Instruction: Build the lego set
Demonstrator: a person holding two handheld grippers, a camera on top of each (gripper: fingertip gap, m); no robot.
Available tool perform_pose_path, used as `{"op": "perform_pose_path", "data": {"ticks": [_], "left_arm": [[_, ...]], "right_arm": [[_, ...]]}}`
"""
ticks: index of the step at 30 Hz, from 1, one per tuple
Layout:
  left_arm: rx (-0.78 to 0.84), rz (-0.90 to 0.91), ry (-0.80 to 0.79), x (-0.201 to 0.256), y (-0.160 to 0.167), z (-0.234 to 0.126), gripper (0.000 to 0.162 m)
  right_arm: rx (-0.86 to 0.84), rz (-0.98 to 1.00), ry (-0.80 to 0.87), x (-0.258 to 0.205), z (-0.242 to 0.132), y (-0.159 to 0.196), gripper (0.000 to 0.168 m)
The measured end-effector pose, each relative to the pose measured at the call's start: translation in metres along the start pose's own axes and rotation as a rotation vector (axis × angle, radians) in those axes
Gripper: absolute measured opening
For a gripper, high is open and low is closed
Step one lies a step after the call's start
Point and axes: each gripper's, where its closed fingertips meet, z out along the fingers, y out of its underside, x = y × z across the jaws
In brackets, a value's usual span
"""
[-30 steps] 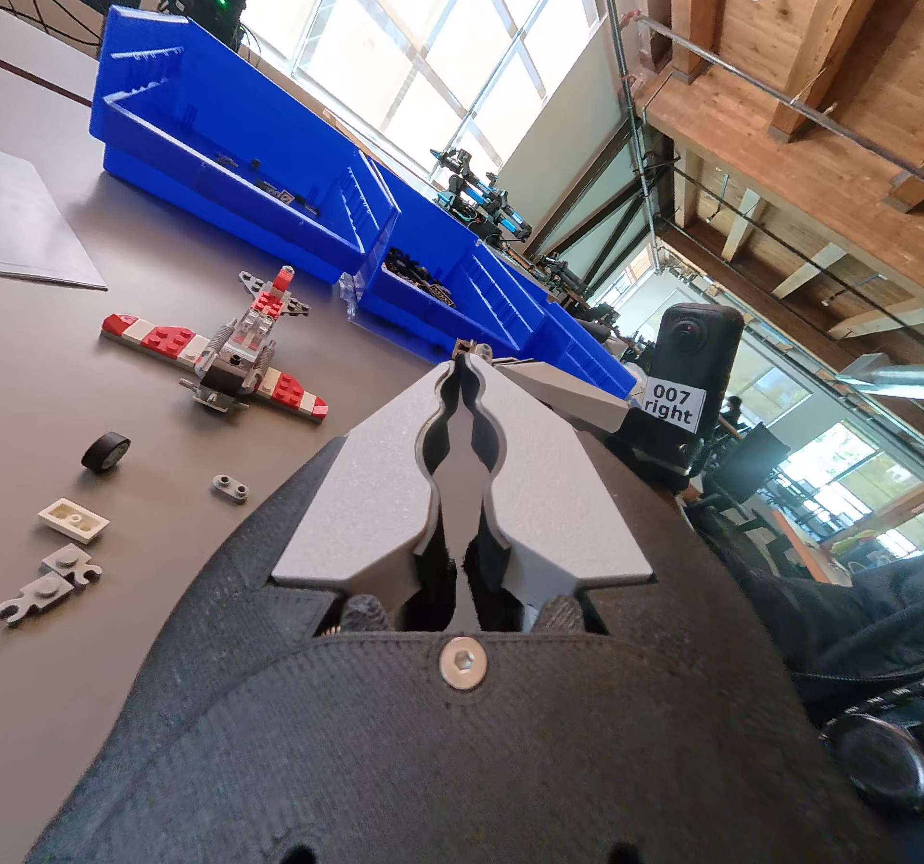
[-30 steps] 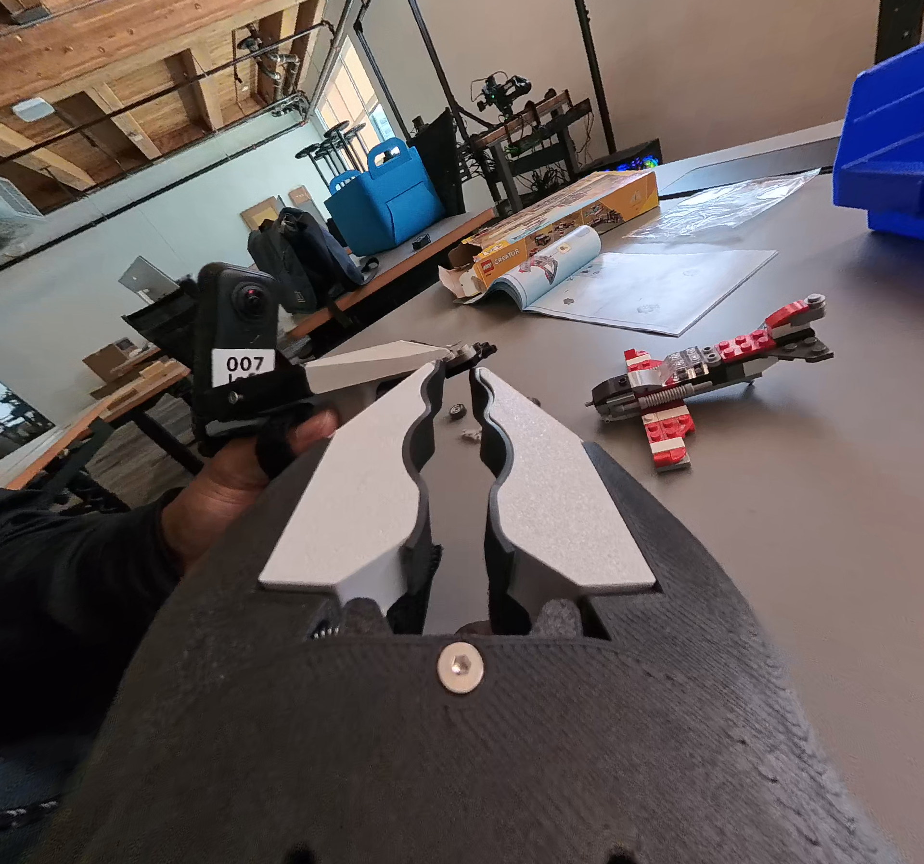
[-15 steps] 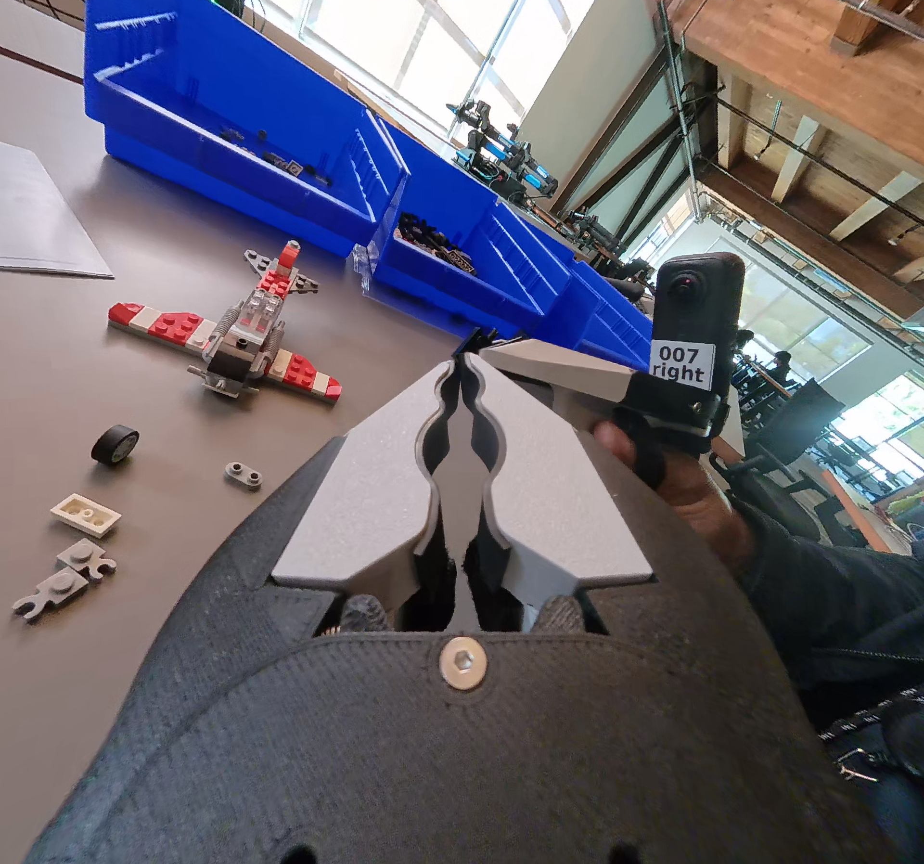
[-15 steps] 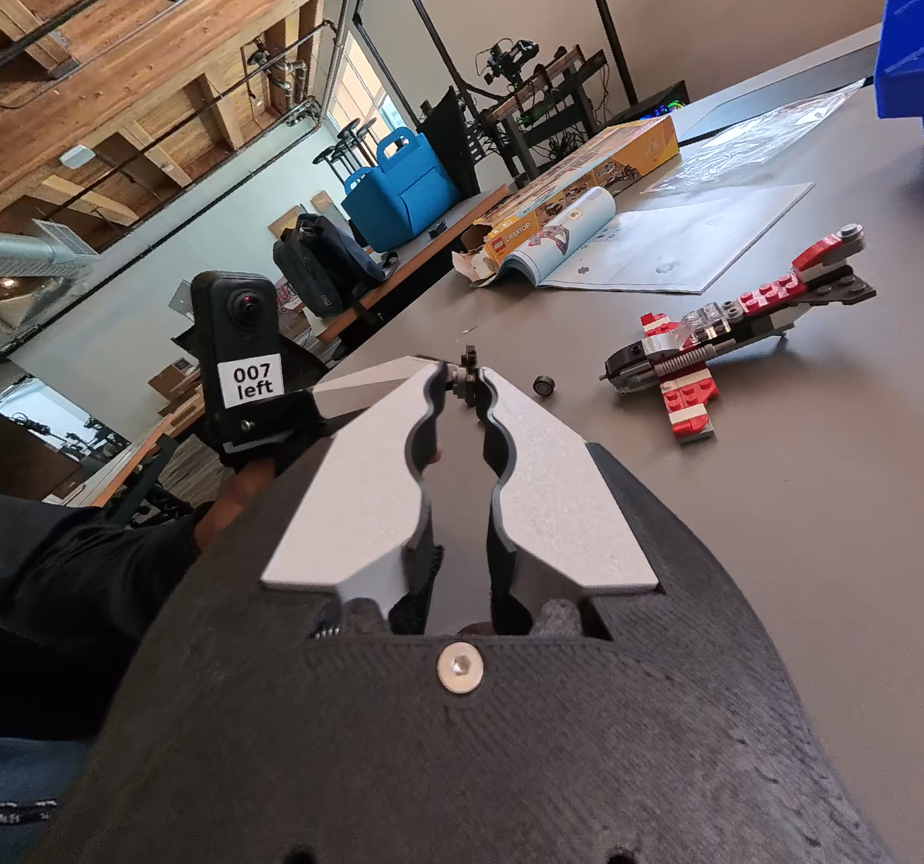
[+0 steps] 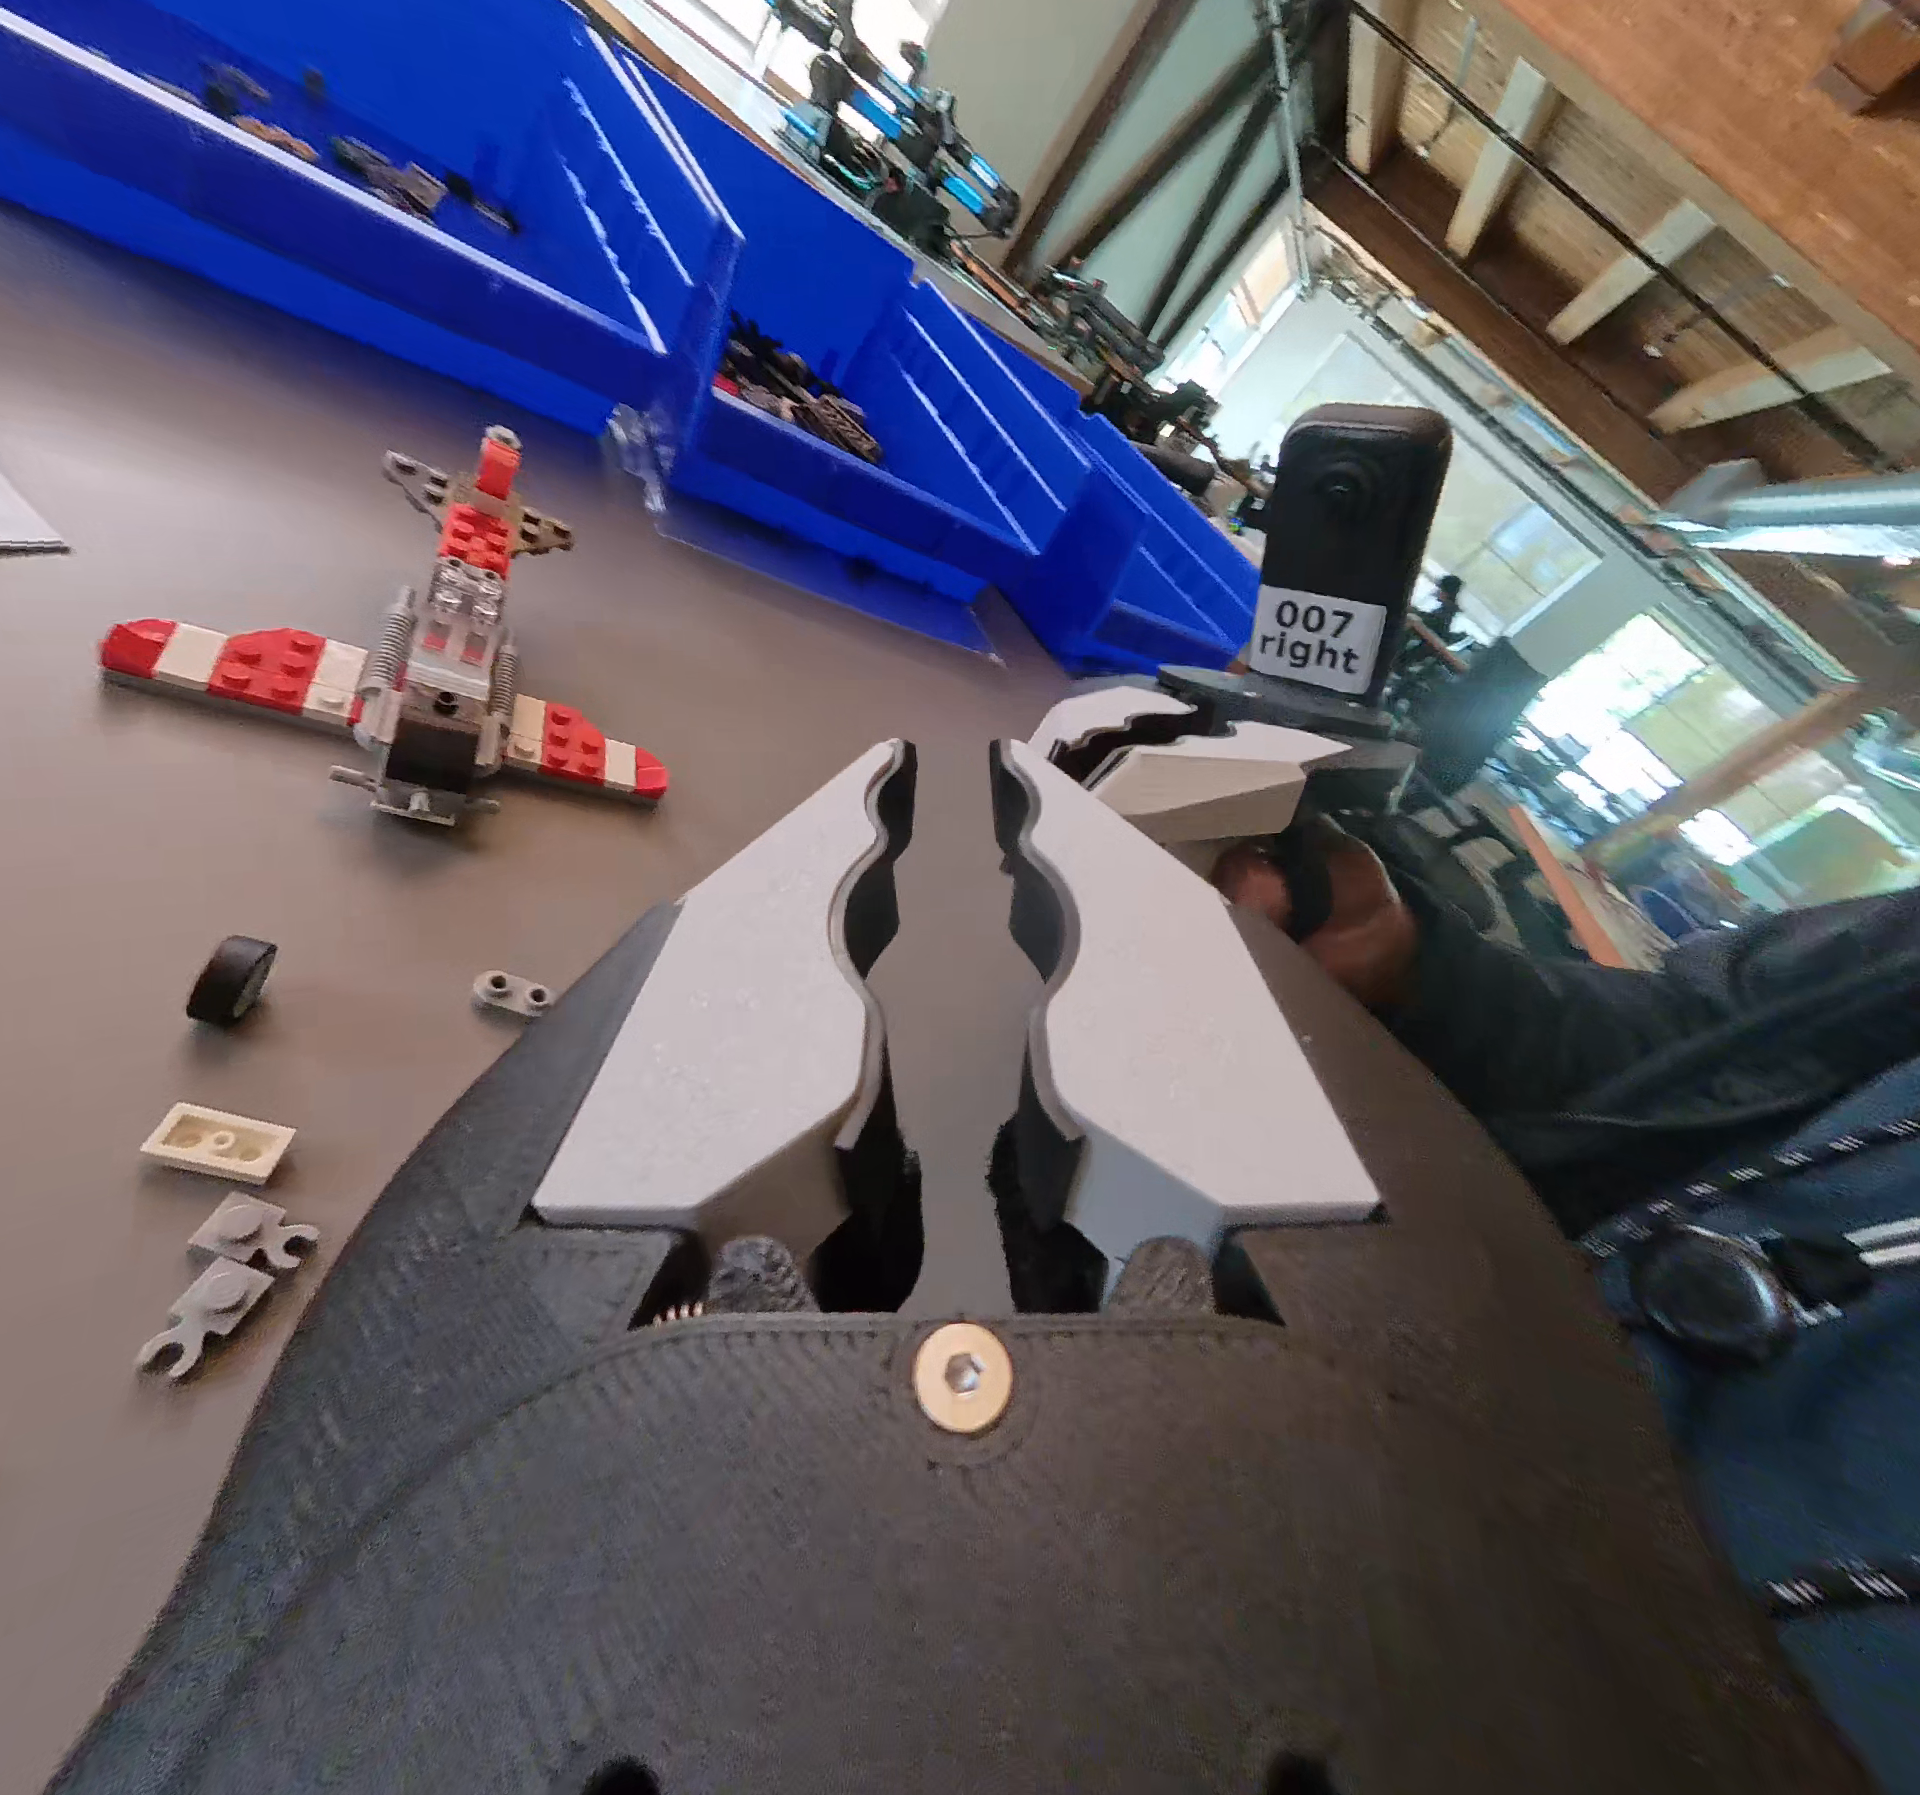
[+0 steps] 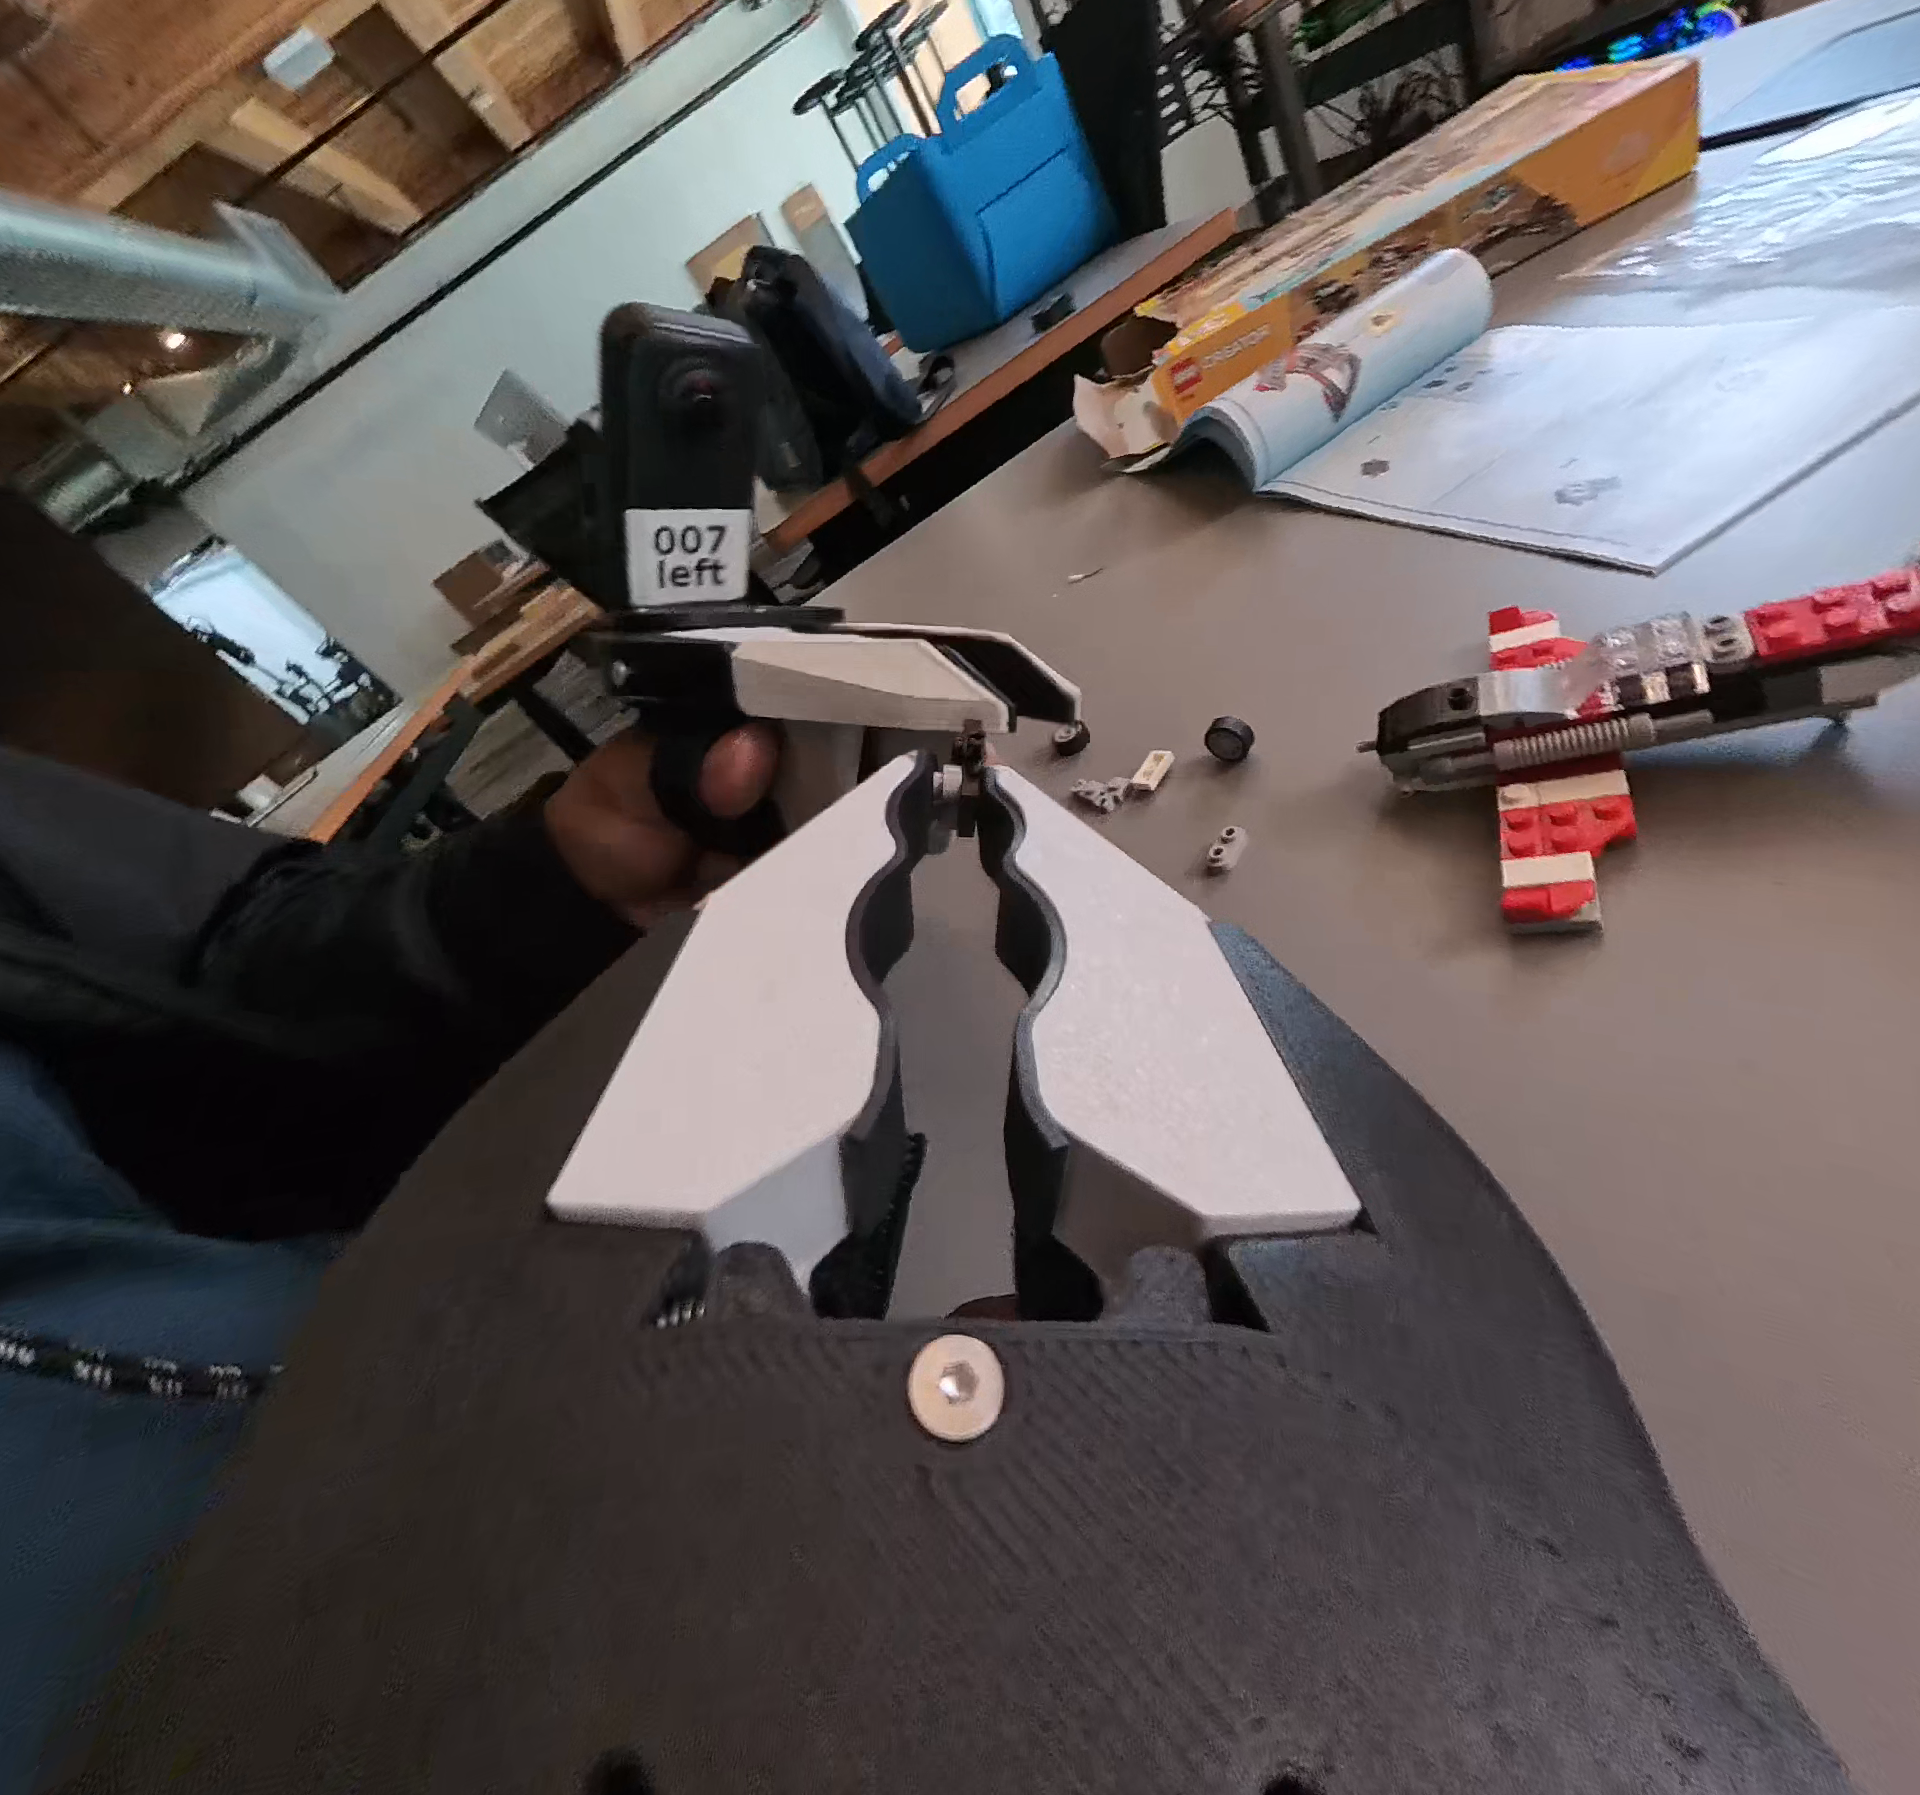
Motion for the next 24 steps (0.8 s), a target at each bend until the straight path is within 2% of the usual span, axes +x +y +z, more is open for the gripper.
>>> {"op": "perform_pose_path", "data": {"ticks": [5,11,16,24], "left_arm": [[-0.011,-0.085,0.154,0.013,-0.002,-0.005,0.014],[0.051,-0.147,0.273,0.026,-0.014,-0.011,0.017],[-0.032,0.009,0.248,0.033,-0.003,-0.009,0.015],[-0.072,0.03,0.294,0.038,0.002,-0.013,0.007]], "right_arm": [[0.055,-0.026,-0.081,-0.013,-0.006,-0.013,0.007],[0.076,-0.016,-0.11,-0.016,-0.007,-0.015,0.007],[0.036,-0.063,-0.109,-0.018,-0.005,-0.01,0.007],[-0.006,-0.107,-0.13,-0.024,-0.004,-0.004,0.007]]}}
